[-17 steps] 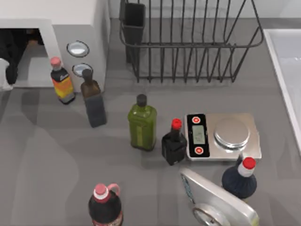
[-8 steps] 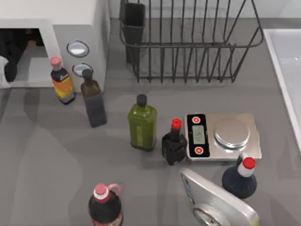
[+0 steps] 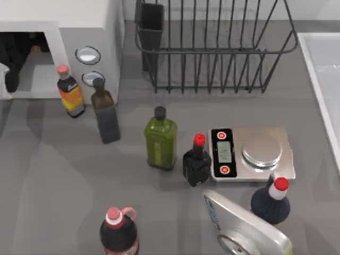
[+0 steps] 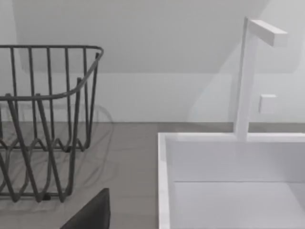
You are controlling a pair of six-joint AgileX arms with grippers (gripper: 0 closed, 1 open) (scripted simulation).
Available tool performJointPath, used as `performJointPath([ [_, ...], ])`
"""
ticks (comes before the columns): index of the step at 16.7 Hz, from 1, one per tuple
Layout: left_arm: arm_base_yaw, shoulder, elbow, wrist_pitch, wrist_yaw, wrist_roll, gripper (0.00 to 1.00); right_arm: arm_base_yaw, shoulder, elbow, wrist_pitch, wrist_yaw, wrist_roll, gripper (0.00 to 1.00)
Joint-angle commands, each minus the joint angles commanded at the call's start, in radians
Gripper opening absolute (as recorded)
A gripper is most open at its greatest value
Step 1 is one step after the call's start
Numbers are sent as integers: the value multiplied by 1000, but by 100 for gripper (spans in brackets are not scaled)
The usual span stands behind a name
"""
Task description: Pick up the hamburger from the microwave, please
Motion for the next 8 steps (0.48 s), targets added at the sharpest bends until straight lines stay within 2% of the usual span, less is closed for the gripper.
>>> performJointPath([
  [4,-24,-63,-59,-20,-22,-8,0,0,0,0,0,0,0,100],
  [8,-97,-295,-258,-83,-91,-32,0,0,0,0,0,0,0,100],
])
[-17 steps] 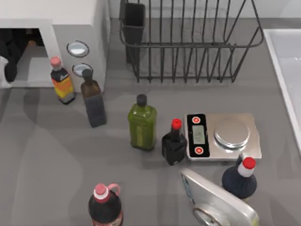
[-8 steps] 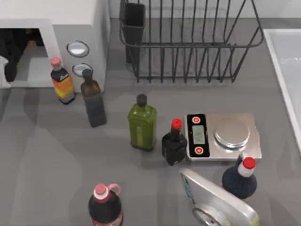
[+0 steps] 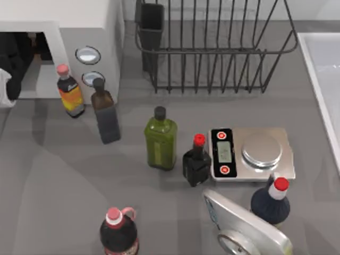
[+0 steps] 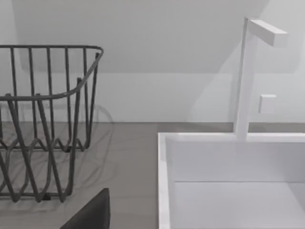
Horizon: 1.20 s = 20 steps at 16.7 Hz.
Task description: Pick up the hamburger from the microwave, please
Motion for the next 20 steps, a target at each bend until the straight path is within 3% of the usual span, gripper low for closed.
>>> performJointPath([
  [11,-289,-1033,-797,-251,-271,-94,0,0,0,0,0,0,0,100],
  [15,-355,-1211,-969,-308,-333,-116,0,0,0,0,0,0,0,100],
  [20,-365,-1234,-993,-317,-343,-119,0,0,0,0,0,0,0,100],
])
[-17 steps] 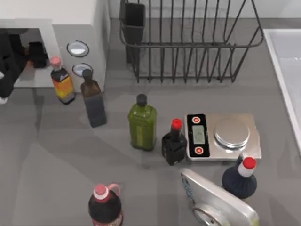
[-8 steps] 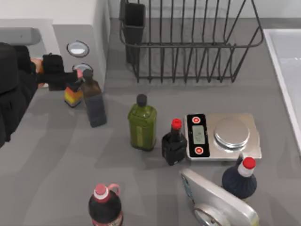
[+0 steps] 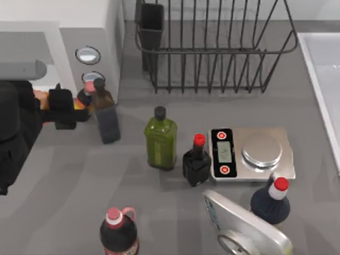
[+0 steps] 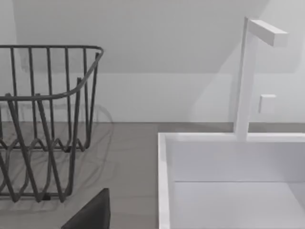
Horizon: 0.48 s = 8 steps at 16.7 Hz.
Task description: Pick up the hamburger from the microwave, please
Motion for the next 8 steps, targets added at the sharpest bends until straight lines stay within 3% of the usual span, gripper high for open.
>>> performJointPath([
  [4,32,28,-5,37,-3,10,0,0,0,0,0,0,0,100],
  [8,102,145,-42,229,-19,31,0,0,0,0,0,0,0,100],
])
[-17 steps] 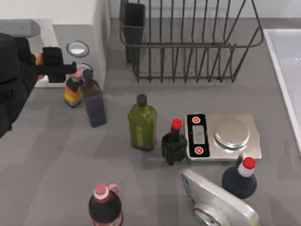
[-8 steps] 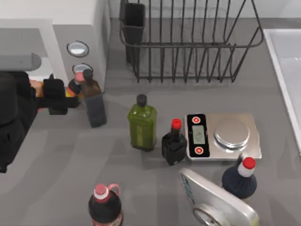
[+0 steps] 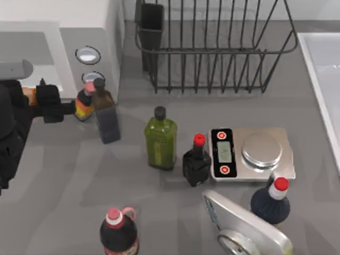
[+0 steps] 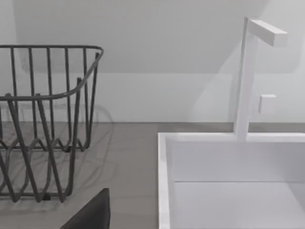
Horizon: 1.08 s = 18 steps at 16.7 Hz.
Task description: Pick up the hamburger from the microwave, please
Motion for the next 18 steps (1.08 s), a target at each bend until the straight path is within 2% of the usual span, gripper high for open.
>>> performJointPath([
  [4,34,221,-68,345,-11,5,0,0,0,0,0,0,0,100],
  [9,-26,551,-178,716,7,-11,0,0,0,0,0,0,0,100],
  [12,-88,657,-204,820,25,-23,0,0,0,0,0,0,0,100],
  [17,-103,674,-205,838,30,-26,0,0,0,0,0,0,0,100],
  [18,-103,674,-205,838,30,-26,8,0,0,0,0,0,0,100],
])
